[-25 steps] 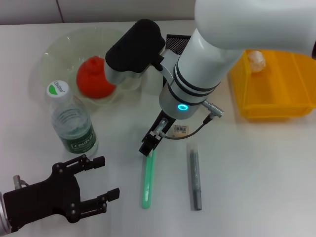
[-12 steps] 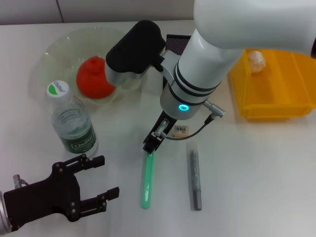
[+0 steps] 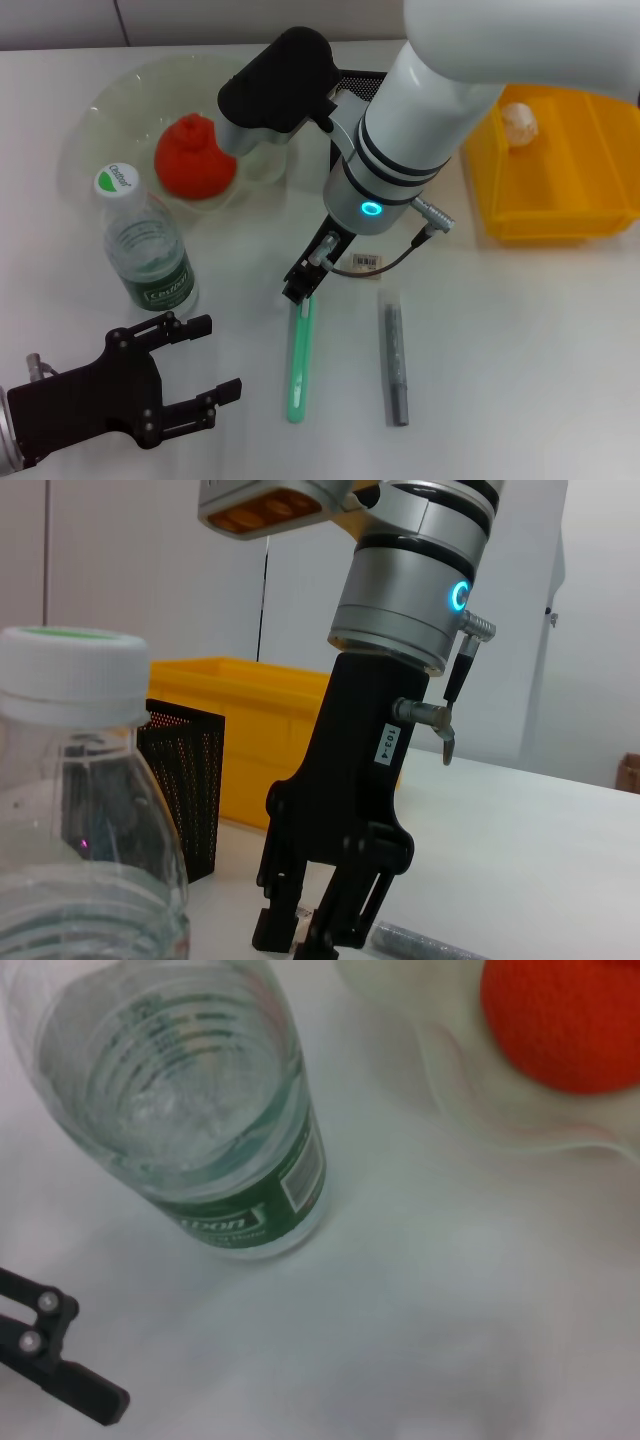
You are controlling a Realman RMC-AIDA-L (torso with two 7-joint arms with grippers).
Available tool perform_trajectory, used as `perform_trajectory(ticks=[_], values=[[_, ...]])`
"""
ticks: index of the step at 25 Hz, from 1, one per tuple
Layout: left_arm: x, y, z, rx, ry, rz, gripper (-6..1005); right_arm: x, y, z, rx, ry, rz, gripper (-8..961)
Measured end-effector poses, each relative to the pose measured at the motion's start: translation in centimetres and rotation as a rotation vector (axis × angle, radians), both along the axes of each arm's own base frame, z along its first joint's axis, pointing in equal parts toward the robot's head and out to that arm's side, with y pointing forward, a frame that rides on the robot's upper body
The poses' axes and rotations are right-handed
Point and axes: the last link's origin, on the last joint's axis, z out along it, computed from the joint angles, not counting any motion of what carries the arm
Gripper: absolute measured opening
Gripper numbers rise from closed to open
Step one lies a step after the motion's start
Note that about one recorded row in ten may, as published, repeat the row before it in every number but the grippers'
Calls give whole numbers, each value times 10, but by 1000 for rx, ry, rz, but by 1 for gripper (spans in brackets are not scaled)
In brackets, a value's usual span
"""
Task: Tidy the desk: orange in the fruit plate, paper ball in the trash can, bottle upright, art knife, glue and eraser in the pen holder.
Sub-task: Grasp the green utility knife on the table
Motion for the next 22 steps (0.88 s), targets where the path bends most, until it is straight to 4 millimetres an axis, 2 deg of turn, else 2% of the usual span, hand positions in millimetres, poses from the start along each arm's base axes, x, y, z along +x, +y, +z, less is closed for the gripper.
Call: perform_trajectory(ticks=[11, 22], values=[[0, 0, 0, 0, 0, 0, 772, -2, -1, -2, -9, -20, 31, 470], [2, 2, -2, -5, -5, -4, 772, 3, -5, -6, -20, -31, 39, 469]])
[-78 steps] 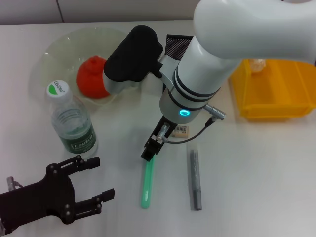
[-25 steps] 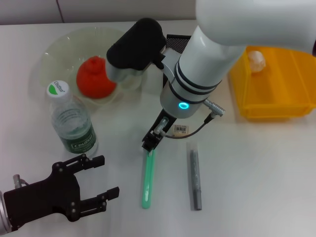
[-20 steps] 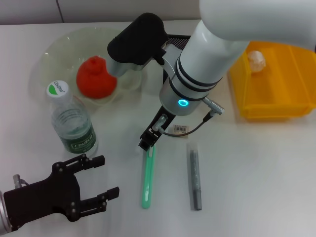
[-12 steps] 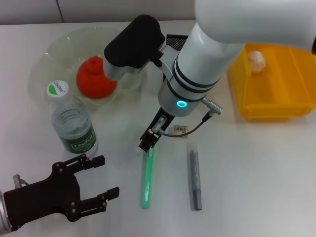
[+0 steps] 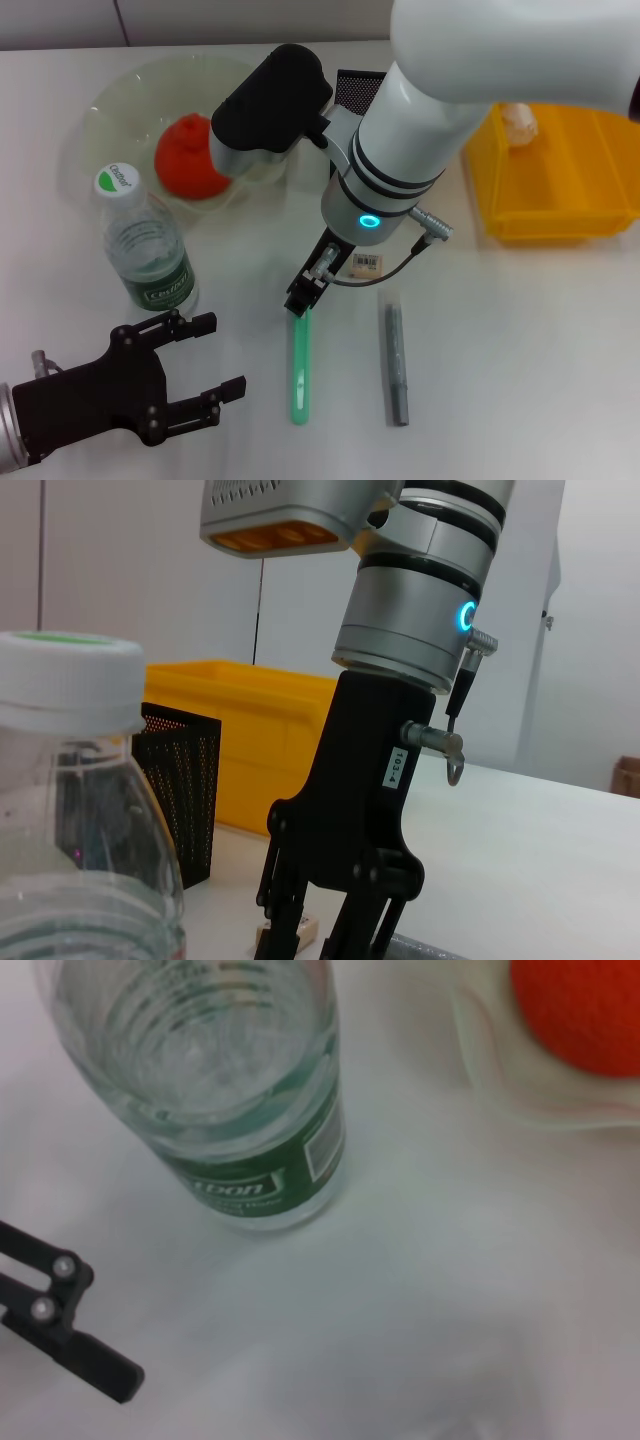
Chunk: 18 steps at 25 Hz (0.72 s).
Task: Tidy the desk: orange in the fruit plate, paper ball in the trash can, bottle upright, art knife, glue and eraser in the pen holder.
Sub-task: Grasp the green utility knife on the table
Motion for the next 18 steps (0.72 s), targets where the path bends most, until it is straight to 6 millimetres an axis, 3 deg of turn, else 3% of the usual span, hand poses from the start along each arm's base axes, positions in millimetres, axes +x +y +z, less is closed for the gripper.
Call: perform_trajectory(ticks=[18], values=[[-1, 1, 0, 3, 5, 4, 772, 5, 4, -6, 24, 35, -35, 469]])
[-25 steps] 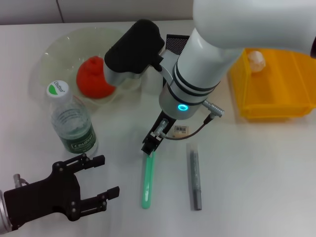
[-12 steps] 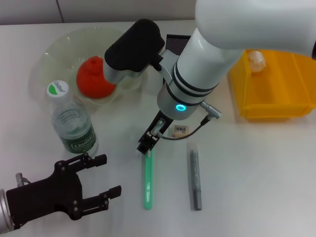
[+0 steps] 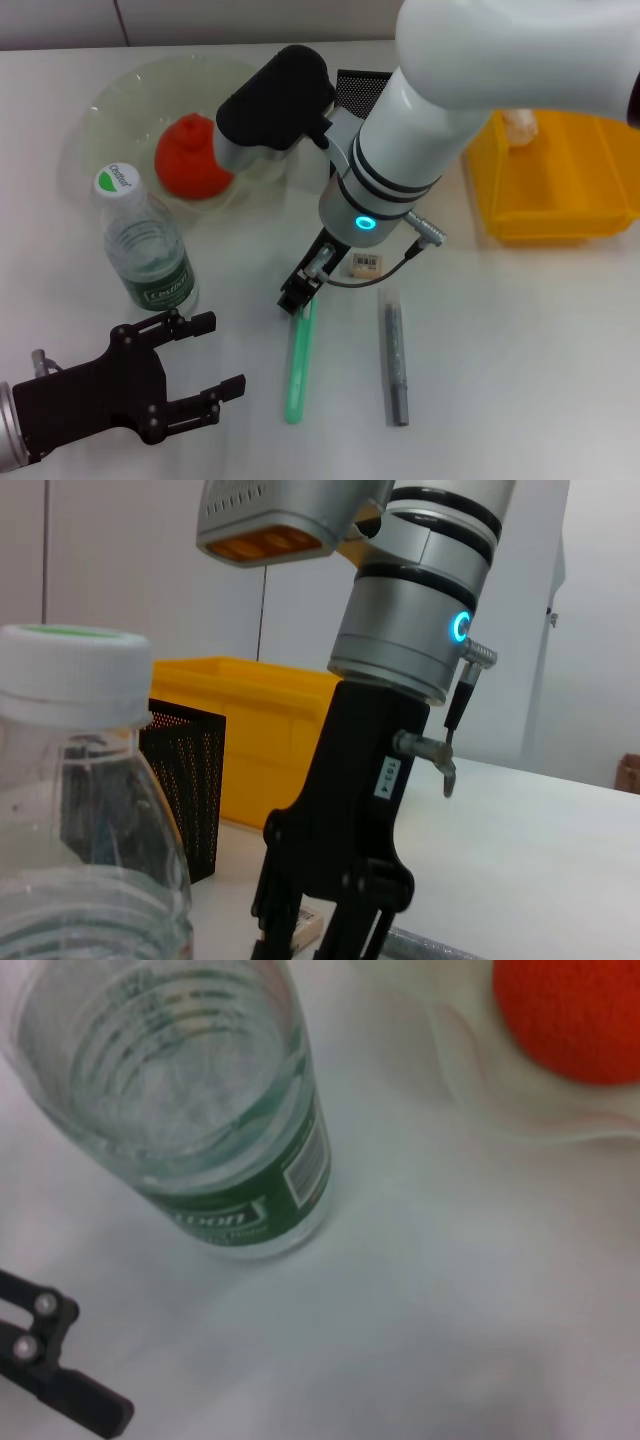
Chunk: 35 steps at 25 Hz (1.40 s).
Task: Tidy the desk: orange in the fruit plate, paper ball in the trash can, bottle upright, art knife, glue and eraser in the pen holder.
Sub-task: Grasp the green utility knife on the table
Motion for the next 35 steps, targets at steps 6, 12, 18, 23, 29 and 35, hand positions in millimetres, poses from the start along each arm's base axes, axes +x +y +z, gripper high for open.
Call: perform_trajectory(ticks=[6, 12, 18, 23, 29, 35], values=[[1, 1, 0, 0, -1, -1, 772, 1, -2, -1, -9, -6, 3, 470], [1, 1, -1, 0, -1, -2, 772, -1, -5, 0, -24, -8, -9, 465], [1, 0, -1, -2, -1, -3, 772, 0, 0, 6, -14, -24, -25, 457], [1, 0, -1, -3, -1, -3, 772, -1, 2, 10, -12, -27, -39, 460], [1, 1, -1, 0, -1, -2, 772, -1, 1, 11, -18, -33, -45, 484], [2, 2, -1, -1, -2, -5, 772, 0, 1, 11, -18, -37, -44, 517]])
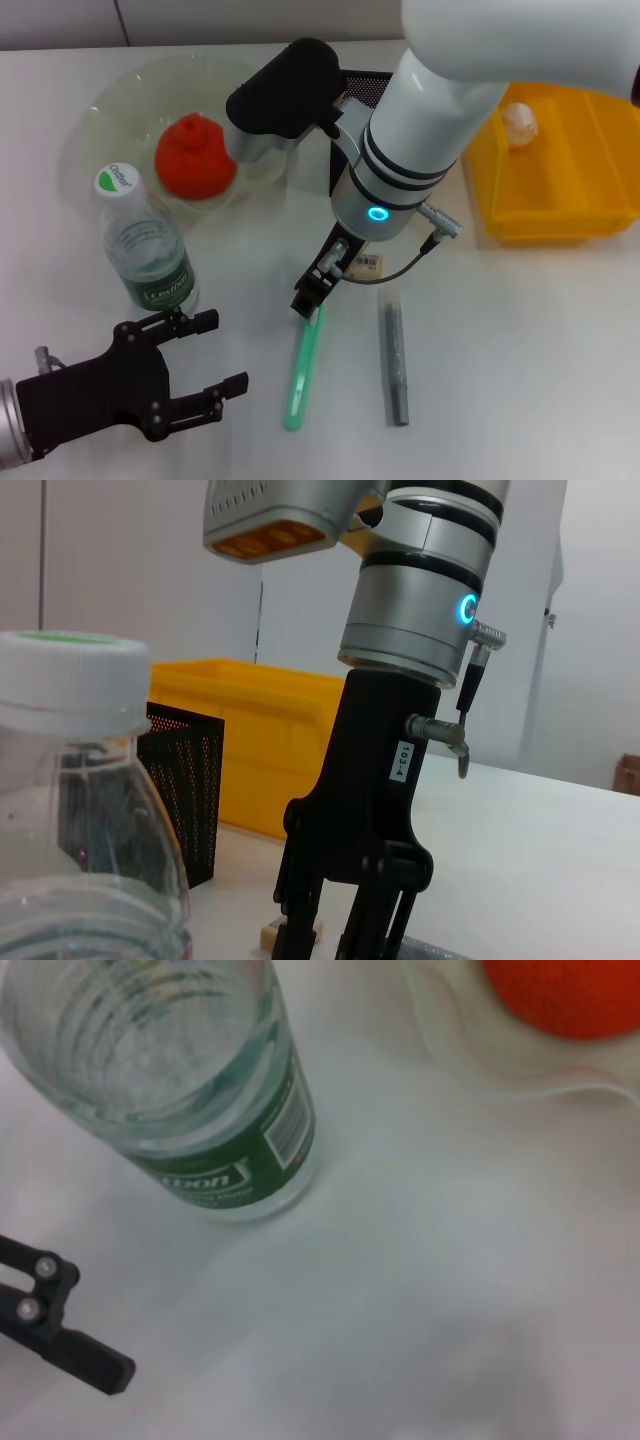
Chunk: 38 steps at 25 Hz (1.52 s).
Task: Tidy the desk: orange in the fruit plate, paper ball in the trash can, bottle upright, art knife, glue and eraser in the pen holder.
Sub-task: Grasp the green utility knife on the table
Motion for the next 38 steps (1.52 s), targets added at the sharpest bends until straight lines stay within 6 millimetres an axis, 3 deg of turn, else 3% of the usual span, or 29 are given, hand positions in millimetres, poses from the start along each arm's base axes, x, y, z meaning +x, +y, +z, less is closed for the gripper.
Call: perform_trajectory(ticks=[38], values=[[2, 3, -3, -9, -6, 0, 772, -2, -1, -2, -5, 11, -8, 497]])
